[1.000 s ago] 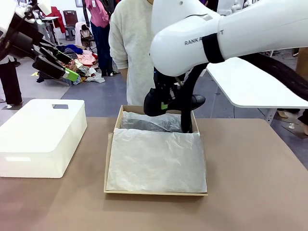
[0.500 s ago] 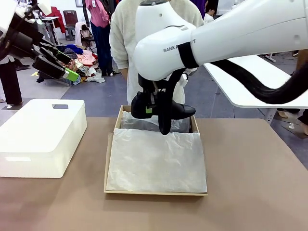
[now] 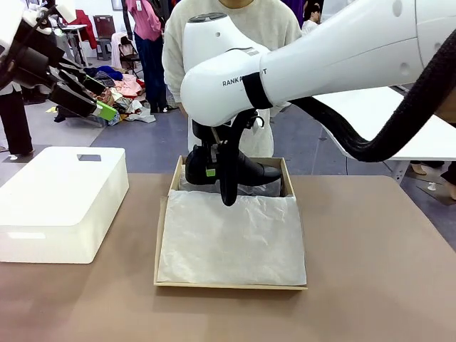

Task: Pack the shoes into the box.
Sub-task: Place the other shoe of the Shoes into the Shoes Box.

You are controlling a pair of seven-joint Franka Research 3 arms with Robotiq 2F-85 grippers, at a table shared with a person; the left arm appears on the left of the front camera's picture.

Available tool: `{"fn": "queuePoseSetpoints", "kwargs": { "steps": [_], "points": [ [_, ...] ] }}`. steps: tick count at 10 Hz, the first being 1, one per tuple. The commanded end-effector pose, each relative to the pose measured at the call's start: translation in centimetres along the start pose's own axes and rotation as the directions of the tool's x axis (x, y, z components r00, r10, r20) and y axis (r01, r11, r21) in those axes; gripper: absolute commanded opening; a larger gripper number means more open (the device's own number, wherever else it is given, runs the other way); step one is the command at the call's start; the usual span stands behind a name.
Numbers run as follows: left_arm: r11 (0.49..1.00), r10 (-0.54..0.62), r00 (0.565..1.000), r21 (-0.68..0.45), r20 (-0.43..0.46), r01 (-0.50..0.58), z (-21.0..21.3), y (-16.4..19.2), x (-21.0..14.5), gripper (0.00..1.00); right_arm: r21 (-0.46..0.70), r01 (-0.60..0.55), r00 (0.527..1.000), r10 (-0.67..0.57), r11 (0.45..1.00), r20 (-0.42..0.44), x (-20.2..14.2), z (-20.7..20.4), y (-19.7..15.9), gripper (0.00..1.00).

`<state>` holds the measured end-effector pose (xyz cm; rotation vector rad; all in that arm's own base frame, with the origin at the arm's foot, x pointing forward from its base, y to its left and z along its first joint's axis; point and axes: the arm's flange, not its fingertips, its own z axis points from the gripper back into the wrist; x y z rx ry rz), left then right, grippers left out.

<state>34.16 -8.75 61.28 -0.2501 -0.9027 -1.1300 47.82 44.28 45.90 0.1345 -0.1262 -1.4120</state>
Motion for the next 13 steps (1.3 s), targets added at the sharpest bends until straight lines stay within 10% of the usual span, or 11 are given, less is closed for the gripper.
{"fn": "queuePoseSetpoints", "kwargs": {
  "steps": [1,13],
  "points": [
    [1.0,-0.012,1.0,-0.013,0.011,0.012,0.0,0.1,-0.2,1.0,0.02,0.0,1.0,0.0,1.0,-0.017,0.0,0.0,0.0,0.0],
    [1.0,-0.012,1.0,-0.013,0.011,0.012,0.0,0.1,-0.2,1.0,-0.088,0.156,0.988,-0.156,0.984,-0.001,-0.8,-2.5,2.1,0.0]
  ]
}}
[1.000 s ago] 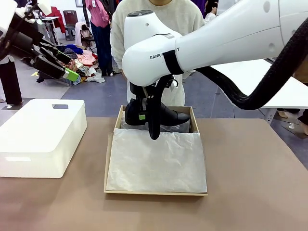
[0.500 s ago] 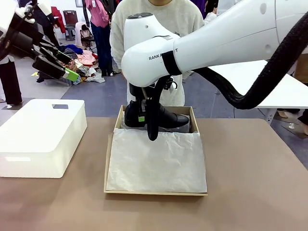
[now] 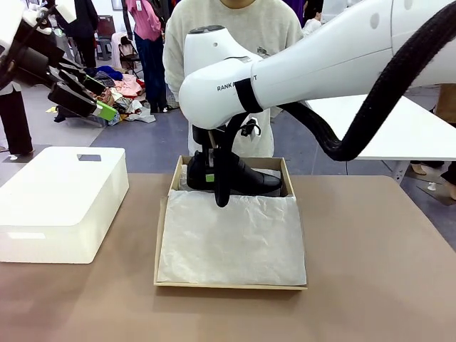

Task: Pack the shoes into the box.
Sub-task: Place the other shoe of the Shoes into the Shoes Box.

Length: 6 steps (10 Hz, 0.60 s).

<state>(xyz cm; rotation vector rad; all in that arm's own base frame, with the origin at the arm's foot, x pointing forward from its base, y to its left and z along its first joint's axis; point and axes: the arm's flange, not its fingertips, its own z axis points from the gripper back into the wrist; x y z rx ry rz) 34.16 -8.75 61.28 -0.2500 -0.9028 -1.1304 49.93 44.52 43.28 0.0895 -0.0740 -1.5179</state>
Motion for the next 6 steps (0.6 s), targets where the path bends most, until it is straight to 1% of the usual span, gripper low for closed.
{"fn": "queuePoseSetpoints", "kwargs": {
  "steps": [1,6],
  "points": [
    [1.0,-0.012,1.0,-0.013,0.011,0.012,0.0,0.1,-0.2,1.0,-0.039,0.051,0.999,-0.051,0.998,-0.008,-1.1,-0.1,0.2,0.0],
    [1.0,-0.012,1.0,-0.013,0.011,0.012,0.0,0.1,-0.2,1.0,-0.107,0.065,0.998,-0.067,0.992,-0.015,-1.5,-1.8,0.4,0.0]
  ]
}}
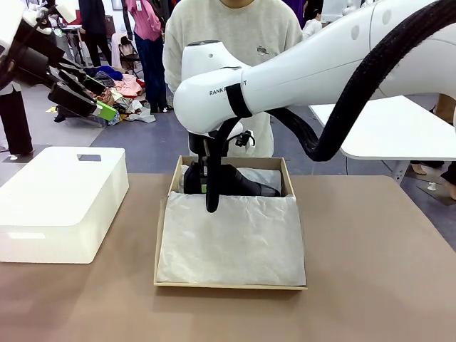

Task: Pack the shoes into the box.
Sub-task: Place the other shoe of the Shoes into the Shoes Box.

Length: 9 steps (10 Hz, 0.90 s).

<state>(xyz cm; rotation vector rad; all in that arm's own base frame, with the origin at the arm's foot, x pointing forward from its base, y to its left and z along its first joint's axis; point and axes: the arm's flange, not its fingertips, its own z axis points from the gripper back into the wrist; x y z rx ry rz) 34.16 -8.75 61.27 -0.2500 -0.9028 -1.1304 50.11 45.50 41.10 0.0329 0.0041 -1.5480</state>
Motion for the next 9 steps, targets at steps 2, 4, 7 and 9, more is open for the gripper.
{"fn": "queuePoseSetpoints", "kwargs": {
  "steps": [2,4,7,9],
  "points": [
    [1.0,-0.012,1.0,-0.013,0.011,0.012,0.0,0.1,-0.2,1.0,-0.03,0.034,0.999,-0.034,0.999,-0.002,-0.5,0.7,0.3,0.02],
    [1.0,-0.012,1.0,-0.013,0.011,0.012,0.0,0.1,-0.2,1.0,-0.037,0.03,1.0,-0.03,0.999,-0.008,-0.3,1.9,-0.2,0.42],
    [1.0,-0.012,1.0,-0.013,0.011,0.012,0.0,0.1,-0.2,1.0,-0.04,0.045,0.999,-0.046,0.998,-0.021,0.3,4.1,-0.5,1.0],
    [1.0,-0.012,1.0,-0.013,0.011,0.012,0.0,0.1,-0.2,1.0,-0.034,0.037,0.999,-0.038,0.999,-0.028,0.5,5.6,-0.8,1.0]
  ]
}}
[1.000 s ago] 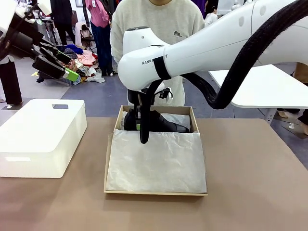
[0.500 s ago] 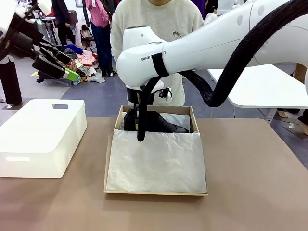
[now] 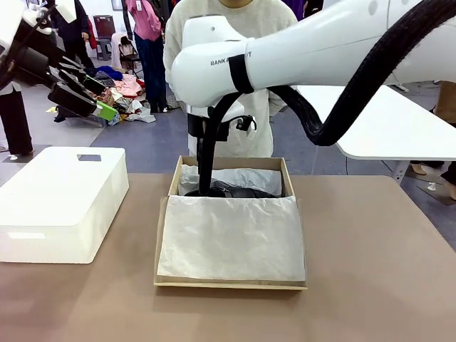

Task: Pack the shoes into the box.
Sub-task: Place the other shoe of the Shoes into the Shoes Box, then close the Shoes Box.

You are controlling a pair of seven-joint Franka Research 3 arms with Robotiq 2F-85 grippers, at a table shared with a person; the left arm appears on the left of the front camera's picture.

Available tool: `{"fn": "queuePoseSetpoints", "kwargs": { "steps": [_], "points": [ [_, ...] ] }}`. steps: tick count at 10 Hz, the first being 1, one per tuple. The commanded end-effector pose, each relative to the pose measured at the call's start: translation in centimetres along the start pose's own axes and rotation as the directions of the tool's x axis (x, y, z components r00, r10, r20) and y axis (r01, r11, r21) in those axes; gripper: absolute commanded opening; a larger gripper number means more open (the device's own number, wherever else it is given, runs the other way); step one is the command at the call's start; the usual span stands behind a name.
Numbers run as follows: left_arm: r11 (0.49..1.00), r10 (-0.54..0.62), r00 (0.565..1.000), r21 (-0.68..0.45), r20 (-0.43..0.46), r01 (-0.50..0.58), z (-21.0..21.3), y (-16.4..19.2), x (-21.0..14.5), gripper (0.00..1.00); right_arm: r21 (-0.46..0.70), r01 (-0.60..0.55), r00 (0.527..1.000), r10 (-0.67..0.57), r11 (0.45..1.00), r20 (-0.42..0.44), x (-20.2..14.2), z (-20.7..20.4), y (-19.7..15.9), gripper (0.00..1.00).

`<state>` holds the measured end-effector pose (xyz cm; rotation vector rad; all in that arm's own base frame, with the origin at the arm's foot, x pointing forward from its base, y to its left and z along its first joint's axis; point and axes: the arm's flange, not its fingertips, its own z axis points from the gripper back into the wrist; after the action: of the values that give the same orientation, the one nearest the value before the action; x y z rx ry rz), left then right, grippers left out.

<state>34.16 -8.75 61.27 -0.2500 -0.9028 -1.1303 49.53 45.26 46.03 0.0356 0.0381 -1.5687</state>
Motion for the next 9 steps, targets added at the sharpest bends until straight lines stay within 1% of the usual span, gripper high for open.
{"fn": "queuePoseSetpoints", "kwargs": {
  "steps": [1,5,6,7,8,9],
  "points": [
    [1.0,-0.012,1.0,-0.013,0.011,0.012,0.0,0.1,-0.2,1.0,-0.017,0.011,1.0,-0.011,1.0,-0.007,0.5,0.9,-0.3,1.0],
    [1.0,-0.012,1.0,-0.013,0.011,0.012,0.0,0.1,-0.2,1.0,-0.029,-0.012,1.0,0.012,1.0,-0.023,0.7,1.1,-0.8,1.0],
    [1.0,-0.012,1.0,-0.013,0.011,0.012,0.0,0.1,-0.2,1.0,-0.017,-0.001,1.0,0.0,1.0,-0.03,0.9,1.1,-1.0,1.0],
    [1.0,-0.012,1.0,-0.013,0.011,0.012,0.0,0.1,-0.2,1.0,0.029,0.026,0.999,-0.025,0.999,-0.032,1.3,0.8,-1.2,1.0],
    [1.0,-0.012,1.0,-0.013,0.011,0.012,0.0,0.1,-0.2,1.0,-0.009,0.003,1.0,-0.003,1.0,-0.011,0.1,0.9,-0.3,1.0],
    [1.0,-0.012,1.0,-0.013,0.011,0.012,0.0,0.1,-0.2,1.0,-0.009,0.003,1.0,-0.003,1.0,-0.011,0.1,0.9,-0.3,1.0]
  ]
}}
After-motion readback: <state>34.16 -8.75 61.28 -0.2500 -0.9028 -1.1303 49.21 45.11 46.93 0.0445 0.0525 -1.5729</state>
